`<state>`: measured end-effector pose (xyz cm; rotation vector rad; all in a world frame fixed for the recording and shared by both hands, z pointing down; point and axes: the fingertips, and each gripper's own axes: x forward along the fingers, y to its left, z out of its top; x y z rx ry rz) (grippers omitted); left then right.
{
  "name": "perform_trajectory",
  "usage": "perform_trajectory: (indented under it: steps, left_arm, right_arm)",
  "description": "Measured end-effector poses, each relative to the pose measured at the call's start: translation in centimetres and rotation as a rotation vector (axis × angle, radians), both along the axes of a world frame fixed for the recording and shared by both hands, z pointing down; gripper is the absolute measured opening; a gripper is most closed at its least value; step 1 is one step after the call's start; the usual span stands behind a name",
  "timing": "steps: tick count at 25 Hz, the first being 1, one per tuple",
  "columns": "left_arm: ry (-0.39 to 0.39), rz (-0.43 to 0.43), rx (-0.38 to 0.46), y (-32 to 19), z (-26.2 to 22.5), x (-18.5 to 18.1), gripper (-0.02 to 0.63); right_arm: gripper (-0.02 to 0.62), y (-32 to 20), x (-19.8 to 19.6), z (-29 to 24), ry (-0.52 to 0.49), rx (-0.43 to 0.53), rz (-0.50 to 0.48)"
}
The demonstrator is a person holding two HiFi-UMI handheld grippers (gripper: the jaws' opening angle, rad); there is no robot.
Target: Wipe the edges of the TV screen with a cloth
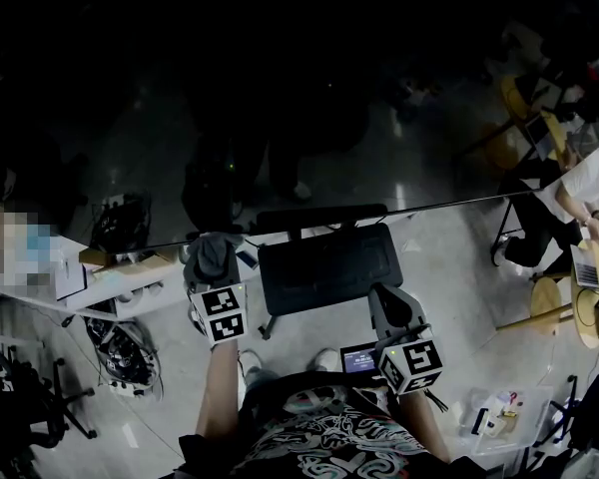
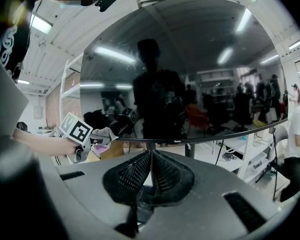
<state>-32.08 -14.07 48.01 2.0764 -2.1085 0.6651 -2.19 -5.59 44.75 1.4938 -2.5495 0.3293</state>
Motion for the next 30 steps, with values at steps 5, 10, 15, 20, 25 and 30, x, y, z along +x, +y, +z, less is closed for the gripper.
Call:
perform_trajectory:
  steps: [5, 10, 15, 20, 25, 30]
  left_arm:
    - [0.008, 0.010, 0.002, 0.0, 0.3, 0.7, 0.196]
    - [0.006, 0.023, -0.002, -0.2, 0.2, 1.5, 0.196]
    - [0.003, 0.033, -0.009, -0.2, 0.3, 2.2, 0.196]
    - [0.008, 0.040, -0.005, -0.4, 0.3, 3.0, 0.196]
    - [0.008, 0.066, -0.013, -0.5, -0.3, 4.3, 0.196]
    - [0.019, 0.086, -0.014, -0.5, -0.3, 5.3, 0.196]
  right_arm:
    - [0.035, 0.3, 0.0, 0.0, 0.000, 0.001, -0.009]
    - [0.035, 0.4, 0.0, 0.2, -0.005, -0.003, -0.019]
    - [0.035, 0.4, 0.6, 0.3, -0.011, -0.005, -0.012]
    - [0.035, 0.4, 1.5, 0.5, -0.011, -0.008, 0.002]
    - [0.035, 0.4, 2.0, 0.7, -0.019, -0.014, 0.008]
    - [0.035, 0.4, 1.8, 0.7, -0.025, -0.013, 0.006]
